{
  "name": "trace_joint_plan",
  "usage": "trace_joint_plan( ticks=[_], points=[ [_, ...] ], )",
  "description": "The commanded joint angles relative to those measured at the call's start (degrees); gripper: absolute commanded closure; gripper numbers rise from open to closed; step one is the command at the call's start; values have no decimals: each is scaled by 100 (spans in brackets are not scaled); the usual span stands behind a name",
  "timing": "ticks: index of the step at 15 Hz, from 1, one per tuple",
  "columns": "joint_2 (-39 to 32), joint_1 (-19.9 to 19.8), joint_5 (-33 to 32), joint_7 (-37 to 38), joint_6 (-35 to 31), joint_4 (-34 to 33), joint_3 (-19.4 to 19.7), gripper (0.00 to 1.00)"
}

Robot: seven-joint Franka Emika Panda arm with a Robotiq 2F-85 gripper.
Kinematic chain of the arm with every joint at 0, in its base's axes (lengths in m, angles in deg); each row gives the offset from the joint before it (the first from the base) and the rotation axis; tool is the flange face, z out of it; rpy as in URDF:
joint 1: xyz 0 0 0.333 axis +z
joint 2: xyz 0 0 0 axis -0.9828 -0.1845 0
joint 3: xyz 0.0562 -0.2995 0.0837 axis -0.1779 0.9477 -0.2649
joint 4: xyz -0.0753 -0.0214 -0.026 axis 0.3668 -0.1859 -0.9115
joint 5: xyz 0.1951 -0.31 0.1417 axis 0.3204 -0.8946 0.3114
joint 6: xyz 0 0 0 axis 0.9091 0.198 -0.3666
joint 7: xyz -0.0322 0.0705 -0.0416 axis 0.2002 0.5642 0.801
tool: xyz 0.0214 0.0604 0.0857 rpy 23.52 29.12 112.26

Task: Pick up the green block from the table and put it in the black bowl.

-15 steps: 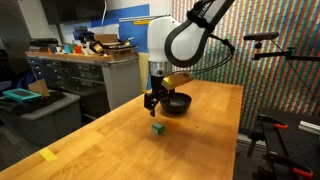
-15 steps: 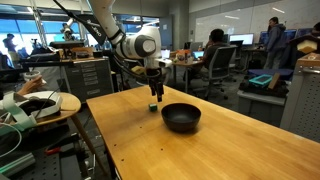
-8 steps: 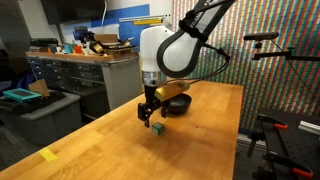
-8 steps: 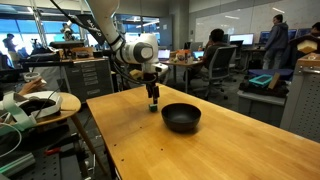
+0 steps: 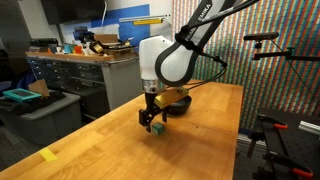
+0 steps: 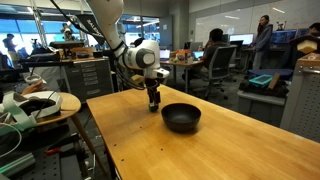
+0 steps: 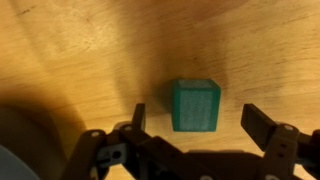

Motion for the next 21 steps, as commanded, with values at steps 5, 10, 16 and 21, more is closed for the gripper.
trace_joint_plan(
  ticks=[5, 10, 16, 21],
  points=[
    [-181, 92, 185, -6, -64, -250, 100, 54],
    [-46, 135, 155, -13, -57, -191, 97, 80],
    [289, 103, 118, -78, 106, -67, 129, 82],
    [600, -42, 85, -173, 425, -49, 238, 82]
  ],
)
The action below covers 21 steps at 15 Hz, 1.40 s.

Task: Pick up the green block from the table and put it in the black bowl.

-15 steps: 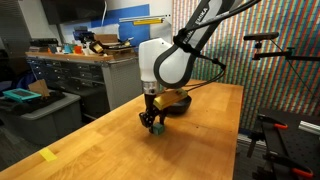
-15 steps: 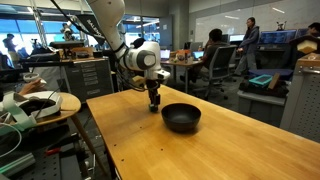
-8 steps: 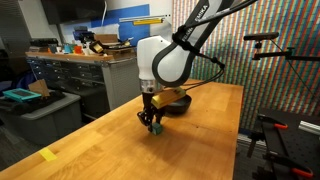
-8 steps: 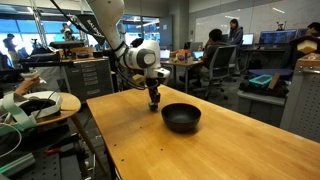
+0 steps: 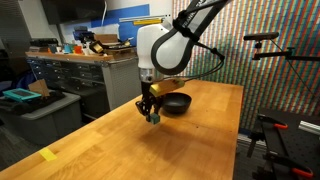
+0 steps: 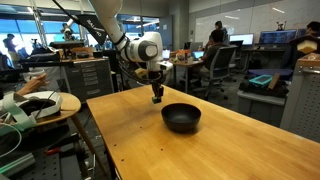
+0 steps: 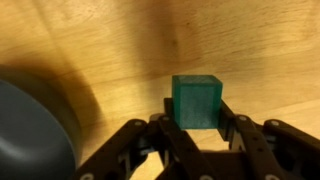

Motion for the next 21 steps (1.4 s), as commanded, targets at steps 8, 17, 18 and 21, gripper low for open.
trace_joint_plan(
  ticks=[8, 17, 18, 21],
  points=[
    [560, -415, -19, -184, 503, 91, 379, 82],
    [653, -782, 30, -116, 341, 206, 539, 82],
    [646, -802, 36, -123, 330, 236, 548, 82],
    [601, -841, 44, -106, 244, 315, 576, 82]
  ],
)
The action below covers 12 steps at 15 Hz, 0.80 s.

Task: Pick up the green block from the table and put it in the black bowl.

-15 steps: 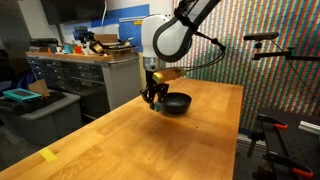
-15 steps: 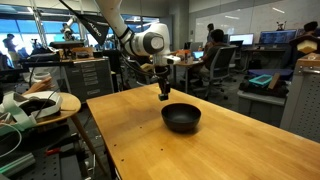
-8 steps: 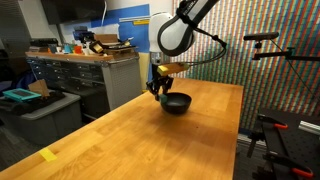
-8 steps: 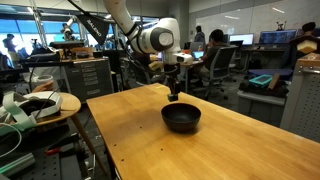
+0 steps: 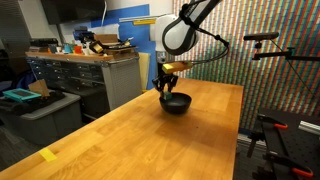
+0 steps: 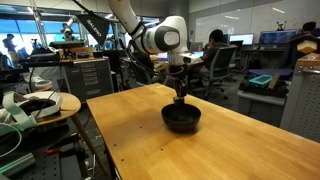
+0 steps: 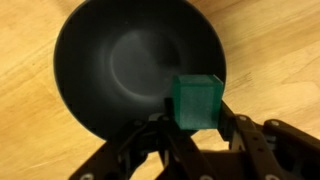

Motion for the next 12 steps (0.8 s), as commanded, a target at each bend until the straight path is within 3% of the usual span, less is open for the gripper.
trace_joint_plan(
  ticks=[1, 12],
  points=[
    [116, -23, 27, 37, -140, 230, 66, 82],
    [-335, -56, 55, 131, -465, 296, 281, 82]
  ],
)
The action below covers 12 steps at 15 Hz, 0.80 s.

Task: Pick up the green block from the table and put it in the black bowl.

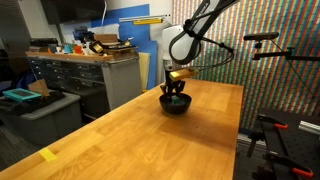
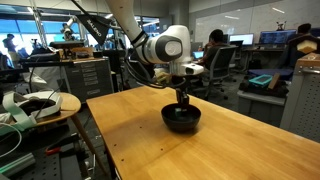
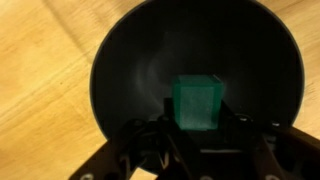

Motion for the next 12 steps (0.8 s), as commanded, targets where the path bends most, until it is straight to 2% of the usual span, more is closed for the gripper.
trace_joint_plan(
  ticks=[1, 5, 6, 7, 8, 12],
  points=[
    [-200, -19, 93, 59, -174, -71, -15, 82],
    [-297, -1, 131, 61, -238, -74, -30, 82],
    [-291, 1, 130, 56, -254, -62, -23, 61],
    [-254, 8, 118, 50, -267, -35, -6, 34],
    [-219, 14, 105, 50, -271, -16, 7, 32],
    [-60, 14, 86, 26, -330, 77, 31, 2]
  ],
)
